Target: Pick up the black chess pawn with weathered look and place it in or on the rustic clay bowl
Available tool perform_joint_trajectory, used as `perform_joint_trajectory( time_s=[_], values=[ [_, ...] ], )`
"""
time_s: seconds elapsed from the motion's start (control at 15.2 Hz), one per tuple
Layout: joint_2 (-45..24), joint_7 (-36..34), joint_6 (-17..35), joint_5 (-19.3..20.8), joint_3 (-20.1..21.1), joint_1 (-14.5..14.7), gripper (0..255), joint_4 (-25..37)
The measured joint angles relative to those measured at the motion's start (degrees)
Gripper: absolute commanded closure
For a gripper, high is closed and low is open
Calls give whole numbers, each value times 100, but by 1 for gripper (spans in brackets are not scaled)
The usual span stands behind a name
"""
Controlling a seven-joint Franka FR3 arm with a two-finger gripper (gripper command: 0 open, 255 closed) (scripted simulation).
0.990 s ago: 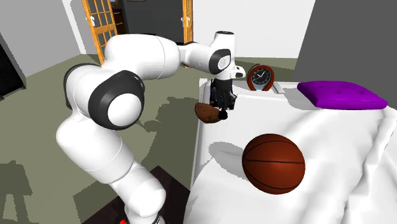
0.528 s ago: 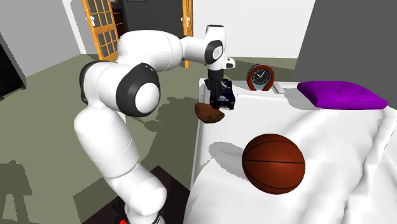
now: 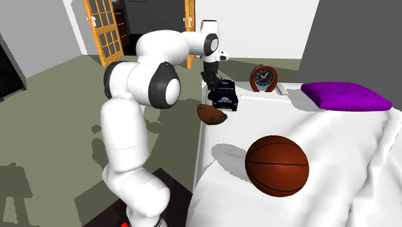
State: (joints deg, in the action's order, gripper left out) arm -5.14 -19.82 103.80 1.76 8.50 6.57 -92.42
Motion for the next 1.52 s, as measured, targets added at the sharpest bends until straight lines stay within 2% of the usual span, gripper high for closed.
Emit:
perform_joint_trajectory(
  time_s=[0.13,0.26,1.25,1.52],
  values=[
    [-254,-204,-48,70,84,118,255,295],
    [-362,-254,29,94,100,146,255,322],
    [-437,-303,1140,123,91,141,255,-718],
    [-439,-315,1206,127,94,145,255,-779]
  ],
)
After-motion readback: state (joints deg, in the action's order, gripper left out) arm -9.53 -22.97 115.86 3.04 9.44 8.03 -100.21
